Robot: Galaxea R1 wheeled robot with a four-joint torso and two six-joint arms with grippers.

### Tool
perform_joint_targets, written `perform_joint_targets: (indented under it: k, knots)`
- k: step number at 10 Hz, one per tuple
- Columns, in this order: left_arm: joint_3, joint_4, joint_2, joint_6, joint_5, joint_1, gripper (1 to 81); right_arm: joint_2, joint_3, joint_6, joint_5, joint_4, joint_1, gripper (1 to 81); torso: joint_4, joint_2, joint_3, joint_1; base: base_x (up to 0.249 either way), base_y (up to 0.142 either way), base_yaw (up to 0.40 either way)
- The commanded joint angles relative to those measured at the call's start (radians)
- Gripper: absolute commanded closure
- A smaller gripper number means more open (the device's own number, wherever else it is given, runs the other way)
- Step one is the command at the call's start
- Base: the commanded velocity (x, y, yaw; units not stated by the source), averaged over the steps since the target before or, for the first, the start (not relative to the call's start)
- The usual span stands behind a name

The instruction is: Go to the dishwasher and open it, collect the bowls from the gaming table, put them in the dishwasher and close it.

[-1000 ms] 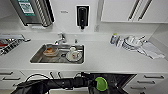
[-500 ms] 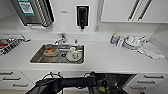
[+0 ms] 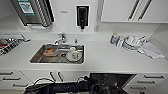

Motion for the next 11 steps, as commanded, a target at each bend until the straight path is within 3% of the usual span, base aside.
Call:
perform_joint_targets:
  k: [1,2,3,5,6,8,11]
  knots:
    - [0.172,0.092,-0.296,0.137,-0.085,0.261,1.0,-0.149,0.061,0.032,0.060,0.000,0.041,81.1,0.000,0.000,0.000,0.000,0.000,0.000,0.000]
    - [0.126,0.126,-0.322,0.136,-0.180,0.330,1.0,-0.214,0.136,0.049,0.098,0.000,0.050,81.1,0.000,0.000,0.000,0.000,0.000,0.000,0.000]
    - [0.077,0.131,-0.340,0.139,-0.251,0.379,1.0,-0.283,0.224,0.073,0.108,-0.002,0.061,81.1,0.000,0.000,0.000,0.000,0.000,0.000,0.000]
    - [-0.026,0.177,-0.333,0.140,-0.348,0.477,1.0,-0.398,0.348,0.121,0.135,-0.002,0.087,81.1,0.000,0.000,0.000,0.000,0.000,0.000,0.000]
    - [-0.107,0.183,-0.325,0.139,-0.426,0.517,1.0,-0.446,0.392,0.141,0.170,-0.002,0.105,81.1,0.000,0.000,0.000,0.000,0.000,0.000,0.000]
    - [-0.279,0.189,-0.310,0.136,-0.639,0.585,1.0,-0.527,0.474,0.175,0.229,-0.006,0.141,81.1,0.000,0.000,0.000,0.000,0.000,0.000,0.000]
    - [-0.439,0.189,-0.282,0.139,-0.747,0.669,1.0,-0.659,0.613,0.230,0.249,-0.012,0.197,81.1,0.000,0.000,0.000,0.000,0.000,0.000,0.000]
